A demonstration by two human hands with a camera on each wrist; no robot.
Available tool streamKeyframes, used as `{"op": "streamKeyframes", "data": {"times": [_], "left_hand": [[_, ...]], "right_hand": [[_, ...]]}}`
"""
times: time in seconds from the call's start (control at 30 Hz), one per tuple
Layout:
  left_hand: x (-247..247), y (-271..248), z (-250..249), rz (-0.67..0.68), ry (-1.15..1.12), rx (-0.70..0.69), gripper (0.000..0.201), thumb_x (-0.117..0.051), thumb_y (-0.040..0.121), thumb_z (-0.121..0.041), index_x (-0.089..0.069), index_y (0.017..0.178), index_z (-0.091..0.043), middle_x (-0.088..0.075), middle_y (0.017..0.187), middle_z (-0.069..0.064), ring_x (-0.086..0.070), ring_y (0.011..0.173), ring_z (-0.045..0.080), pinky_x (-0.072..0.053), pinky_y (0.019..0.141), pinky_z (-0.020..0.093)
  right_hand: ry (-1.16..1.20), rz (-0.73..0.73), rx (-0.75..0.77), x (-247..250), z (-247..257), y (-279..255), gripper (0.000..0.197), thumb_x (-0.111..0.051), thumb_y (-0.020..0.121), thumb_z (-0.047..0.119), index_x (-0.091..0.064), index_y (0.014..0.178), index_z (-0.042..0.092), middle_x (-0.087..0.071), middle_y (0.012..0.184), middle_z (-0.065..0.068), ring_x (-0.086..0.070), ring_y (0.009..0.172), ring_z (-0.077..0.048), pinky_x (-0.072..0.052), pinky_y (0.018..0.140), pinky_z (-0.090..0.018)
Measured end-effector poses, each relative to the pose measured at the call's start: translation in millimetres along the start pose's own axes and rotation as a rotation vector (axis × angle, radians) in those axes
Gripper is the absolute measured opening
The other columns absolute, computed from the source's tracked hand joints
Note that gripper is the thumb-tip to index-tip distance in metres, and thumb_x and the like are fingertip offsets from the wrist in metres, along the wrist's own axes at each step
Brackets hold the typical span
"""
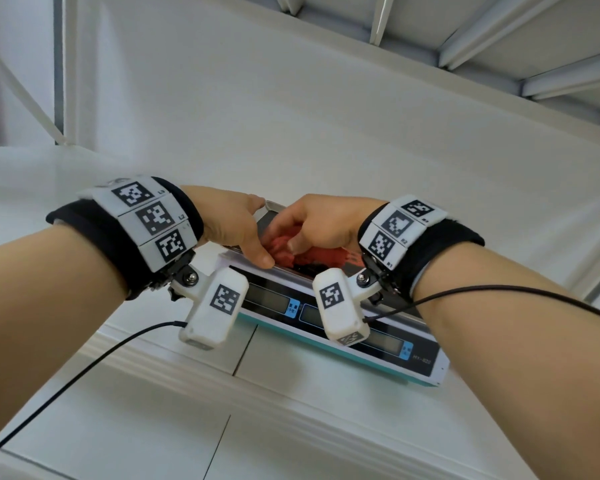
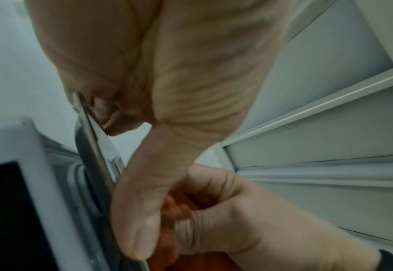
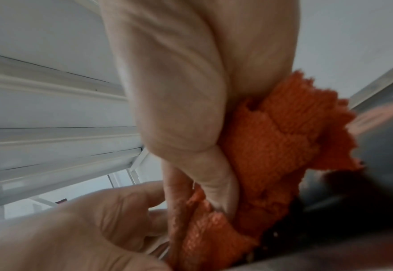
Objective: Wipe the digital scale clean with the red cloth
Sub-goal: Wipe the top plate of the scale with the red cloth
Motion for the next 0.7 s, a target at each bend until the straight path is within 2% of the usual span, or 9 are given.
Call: {"op": "streamKeyframes", "data": {"times": [0.1, 0.17, 0.23, 0.3, 0.37, 0.43, 0.53, 0.63, 0.7], "left_hand": [[-1, 0, -1, 0.009, 0.008, 0.002, 0.093, -0.087, 0.062, -0.006, -0.037, 0.14, -0.014, -0.062, 0.125, 0.003, -0.055, 0.118, 0.023, -0.038, 0.108, 0.038], [-1, -1, -3, 0.009, 0.003, -0.009, 0.069, -0.083, 0.067, -0.003, -0.046, 0.124, -0.016, -0.066, 0.11, 0.0, -0.058, 0.109, 0.02, -0.04, 0.105, 0.036], [-2, -3, -4, 0.014, 0.019, -0.024, 0.071, -0.082, 0.068, -0.002, -0.048, 0.129, -0.017, -0.067, 0.11, -0.001, -0.058, 0.11, 0.021, -0.037, 0.108, 0.04], [-2, -3, -6, 0.012, 0.037, -0.032, 0.071, -0.082, 0.068, -0.002, -0.049, 0.129, -0.017, -0.067, 0.113, 0.002, -0.058, 0.112, 0.023, -0.037, 0.109, 0.043], [-2, -4, -8, 0.001, 0.047, -0.022, 0.065, -0.082, 0.069, -0.003, -0.05, 0.124, -0.015, -0.067, 0.114, 0.005, -0.058, 0.112, 0.026, -0.038, 0.108, 0.043], [-1, -5, -10, -0.02, 0.077, -0.017, 0.069, -0.081, 0.071, -0.005, -0.047, 0.131, -0.014, -0.065, 0.118, 0.007, -0.056, 0.114, 0.027, -0.038, 0.107, 0.042], [0, -7, -13, -0.048, 0.109, -0.014, 0.076, -0.08, 0.072, -0.006, -0.042, 0.138, -0.014, -0.061, 0.123, 0.008, -0.054, 0.116, 0.028, -0.038, 0.106, 0.039], [-1, -7, -14, -0.038, 0.095, -0.015, 0.077, -0.079, 0.073, -0.004, -0.041, 0.139, -0.013, -0.062, 0.111, 0.004, -0.053, 0.114, 0.027, -0.038, 0.104, 0.037], [-1, -6, -13, -0.036, 0.08, -0.012, 0.078, -0.079, 0.073, -0.003, -0.04, 0.14, -0.014, -0.062, 0.107, 0.002, -0.053, 0.113, 0.026, -0.037, 0.106, 0.037]], "right_hand": [[-0.004, 0.033, 0.001, 2, -4, -9, 0.04, -0.058, 0.087, -0.006, -0.074, 0.106, 0.025, -0.071, 0.091, 0.014, -0.064, 0.083, -0.002, -0.053, 0.082, -0.022], [0.024, 0.01, -0.032, 9, -10, -13, 0.037, -0.06, 0.087, -0.007, -0.075, 0.104, 0.022, -0.072, 0.086, 0.015, -0.064, 0.074, 0.003, -0.053, 0.067, -0.014], [0.036, -0.072, -0.079, 21, -20, -15, 0.034, -0.06, 0.089, -0.005, -0.074, 0.103, 0.022, -0.07, 0.078, 0.018, -0.065, 0.066, 0.006, -0.048, 0.052, -0.009], [0.046, -0.121, -0.15, 25, -33, -17, 0.033, -0.057, 0.091, -0.004, -0.073, 0.101, 0.023, -0.069, 0.074, 0.019, -0.065, 0.064, 0.003, -0.047, 0.047, -0.012], [0.032, -0.126, -0.204, 20, -42, -17, 0.033, -0.057, 0.093, -0.001, -0.072, 0.106, 0.025, -0.066, 0.08, 0.017, -0.061, 0.068, 0.002, -0.046, 0.048, -0.015], [0.024, -0.1, -0.201, 14, -43, -15, 0.035, -0.057, 0.093, 0.0, -0.07, 0.113, 0.025, -0.066, 0.086, 0.016, -0.062, 0.074, -0.001, -0.047, 0.052, -0.017], [0.074, -0.019, -0.198, 8, -38, -15, 0.035, -0.059, 0.091, -0.002, -0.074, 0.101, 0.028, -0.072, 0.093, 0.008, -0.07, 0.081, -0.009, -0.059, 0.066, -0.026], [0.192, 0.063, -0.231, 4, -39, -23, 0.04, -0.054, 0.09, -0.01, -0.075, 0.096, 0.024, -0.074, 0.094, 0.003, -0.071, 0.072, -0.011, -0.057, 0.057, -0.026], [0.215, 0.002, -0.256, 10, -43, -25, 0.042, -0.053, 0.09, -0.01, -0.074, 0.092, 0.026, -0.073, 0.097, 0.0, -0.07, 0.072, -0.014, -0.058, 0.06, -0.029]]}}
Point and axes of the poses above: each hand's wrist, its own y-axis towards the middle knuckle, its own x-axis out of the back of the hand, z = x × y, the point moved 10 cm from there along y, towards the middle knuckle
